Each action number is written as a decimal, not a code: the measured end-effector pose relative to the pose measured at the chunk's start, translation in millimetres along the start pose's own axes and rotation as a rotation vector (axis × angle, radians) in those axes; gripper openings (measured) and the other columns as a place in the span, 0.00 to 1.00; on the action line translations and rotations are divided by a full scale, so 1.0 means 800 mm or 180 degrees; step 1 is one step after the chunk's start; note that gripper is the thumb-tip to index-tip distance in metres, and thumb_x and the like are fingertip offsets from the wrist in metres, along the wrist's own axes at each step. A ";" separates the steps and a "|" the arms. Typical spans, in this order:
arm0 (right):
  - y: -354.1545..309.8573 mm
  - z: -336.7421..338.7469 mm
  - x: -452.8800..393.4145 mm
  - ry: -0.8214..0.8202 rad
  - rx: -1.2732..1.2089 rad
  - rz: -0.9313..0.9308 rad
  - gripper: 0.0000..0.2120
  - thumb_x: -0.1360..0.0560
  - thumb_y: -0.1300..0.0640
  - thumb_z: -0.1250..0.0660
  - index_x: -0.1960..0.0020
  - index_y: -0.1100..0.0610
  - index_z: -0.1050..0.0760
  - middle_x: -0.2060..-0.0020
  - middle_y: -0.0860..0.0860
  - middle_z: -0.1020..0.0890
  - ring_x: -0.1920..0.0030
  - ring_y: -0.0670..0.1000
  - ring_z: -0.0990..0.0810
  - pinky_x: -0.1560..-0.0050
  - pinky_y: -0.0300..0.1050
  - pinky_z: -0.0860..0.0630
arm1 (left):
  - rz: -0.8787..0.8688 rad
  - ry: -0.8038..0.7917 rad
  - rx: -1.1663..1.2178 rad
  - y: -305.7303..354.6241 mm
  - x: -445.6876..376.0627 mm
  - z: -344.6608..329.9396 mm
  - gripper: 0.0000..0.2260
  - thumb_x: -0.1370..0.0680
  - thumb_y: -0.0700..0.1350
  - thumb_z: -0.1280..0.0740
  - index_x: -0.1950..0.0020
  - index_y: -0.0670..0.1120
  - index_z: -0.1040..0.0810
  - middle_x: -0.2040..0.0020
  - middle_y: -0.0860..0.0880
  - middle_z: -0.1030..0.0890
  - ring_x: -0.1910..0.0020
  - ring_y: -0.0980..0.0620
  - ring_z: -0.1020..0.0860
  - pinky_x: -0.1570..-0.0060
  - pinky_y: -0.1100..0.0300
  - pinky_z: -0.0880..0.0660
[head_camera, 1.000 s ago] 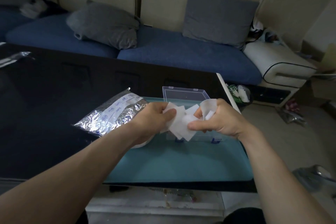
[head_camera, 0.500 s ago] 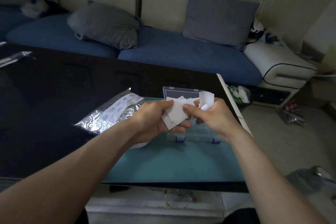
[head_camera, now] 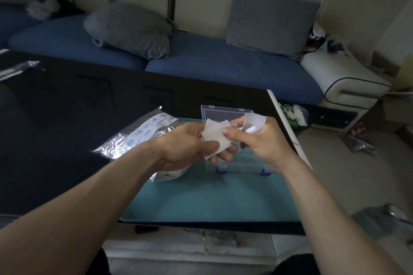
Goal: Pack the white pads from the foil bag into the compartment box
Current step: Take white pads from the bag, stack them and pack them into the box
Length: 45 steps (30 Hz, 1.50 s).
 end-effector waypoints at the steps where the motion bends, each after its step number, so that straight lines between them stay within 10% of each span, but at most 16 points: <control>1: 0.001 0.002 0.000 0.0030 -0.0057 -0.0048 0.03 0.28 0.57 0.22 0.57 0.52 0.16 0.61 0.49 0.14 0.61 0.47 0.17 0.63 0.44 0.24 | -0.0011 -0.0059 0.0034 0.000 0.000 -0.001 0.14 0.20 0.28 0.42 0.39 0.40 0.24 0.45 0.38 0.18 0.54 0.48 0.17 0.62 0.64 0.24; 13: 0.008 0.003 0.002 -0.0145 -0.0510 -0.0372 0.17 0.33 0.52 0.22 0.47 0.58 0.15 0.57 0.53 0.14 0.62 0.47 0.21 0.66 0.41 0.26 | 0.0096 0.0403 -0.0549 0.006 0.004 0.001 0.07 0.21 0.29 0.37 0.46 0.35 0.22 0.60 0.45 0.15 0.74 0.57 0.24 0.72 0.67 0.30; 24: 0.011 0.014 0.002 0.0104 -0.0113 -0.0489 0.05 0.29 0.57 0.22 0.56 0.56 0.16 0.64 0.48 0.15 0.62 0.44 0.19 0.64 0.43 0.26 | 0.0122 0.0660 -0.0846 0.007 0.004 0.003 0.11 0.19 0.37 0.35 0.45 0.28 0.23 0.68 0.51 0.16 0.77 0.60 0.25 0.72 0.69 0.28; 33: 0.008 0.014 0.006 0.0176 -0.0427 -0.0589 0.06 0.28 0.59 0.23 0.54 0.59 0.17 0.67 0.49 0.18 0.72 0.42 0.25 0.63 0.44 0.25 | 0.0044 0.0563 0.0267 0.002 0.000 0.010 0.16 0.16 0.44 0.44 0.38 0.33 0.24 0.47 0.33 0.17 0.53 0.46 0.15 0.57 0.63 0.19; 45: -0.002 0.005 0.007 0.0503 -0.0290 -0.0373 0.07 0.25 0.57 0.25 0.60 0.55 0.19 0.73 0.47 0.21 0.72 0.44 0.25 0.67 0.44 0.26 | -0.0257 0.1464 0.0444 0.005 0.002 0.016 0.11 0.17 0.43 0.38 0.51 0.37 0.22 0.58 0.39 0.15 0.61 0.47 0.14 0.63 0.64 0.18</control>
Point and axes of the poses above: each hand's wrist, its own x-axis away from the middle knuckle, its own z-axis out of the back of the hand, y = z × x, the point moved 5 cm from there along -x, towards the middle knuckle
